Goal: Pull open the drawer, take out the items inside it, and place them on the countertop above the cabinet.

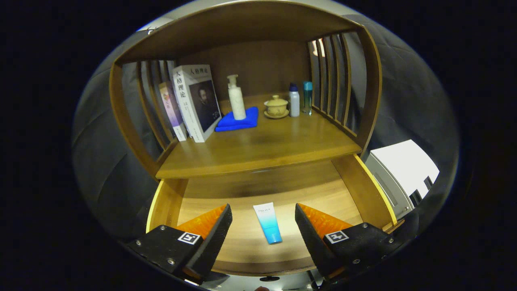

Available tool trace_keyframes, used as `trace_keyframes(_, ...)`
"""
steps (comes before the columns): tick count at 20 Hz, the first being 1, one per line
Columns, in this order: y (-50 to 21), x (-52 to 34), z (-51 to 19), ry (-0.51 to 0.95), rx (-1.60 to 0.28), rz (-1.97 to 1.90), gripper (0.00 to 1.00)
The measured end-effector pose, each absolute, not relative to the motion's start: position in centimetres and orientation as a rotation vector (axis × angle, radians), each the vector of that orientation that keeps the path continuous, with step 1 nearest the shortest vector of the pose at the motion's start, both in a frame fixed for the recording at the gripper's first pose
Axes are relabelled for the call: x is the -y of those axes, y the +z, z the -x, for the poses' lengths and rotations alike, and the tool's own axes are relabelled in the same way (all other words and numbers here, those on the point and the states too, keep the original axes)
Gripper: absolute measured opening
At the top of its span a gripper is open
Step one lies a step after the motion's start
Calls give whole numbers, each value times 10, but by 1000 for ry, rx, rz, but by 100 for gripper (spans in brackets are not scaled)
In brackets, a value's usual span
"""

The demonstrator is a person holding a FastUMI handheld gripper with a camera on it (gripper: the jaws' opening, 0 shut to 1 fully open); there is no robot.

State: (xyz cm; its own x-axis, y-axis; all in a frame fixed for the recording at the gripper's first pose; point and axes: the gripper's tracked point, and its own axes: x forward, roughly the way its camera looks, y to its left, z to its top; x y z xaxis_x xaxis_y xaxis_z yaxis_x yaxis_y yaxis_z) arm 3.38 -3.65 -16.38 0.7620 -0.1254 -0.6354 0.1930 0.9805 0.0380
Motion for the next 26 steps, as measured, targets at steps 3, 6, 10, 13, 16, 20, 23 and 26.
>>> trace_keyframes(3, -177, 50, -42, -212, -749, -141, 96)
trace_keyframes(6, -197, 59, -46, -244, -812, -177, 96)
trace_keyframes(10, -230, 58, -51, -257, -911, -190, 96)
trace_keyframes(13, -251, 56, -48, -260, -1002, -138, 96)
trace_keyframes(16, -266, 53, -47, -244, -1070, -87, 96)
trace_keyframes(20, -285, 56, -43, -235, -1153, -7, 96)
trace_keyframes(23, -299, 51, -44, -227, -1185, 0, 96)
trace_keyframes(26, -307, 51, -42, -229, -1220, 39, 93)
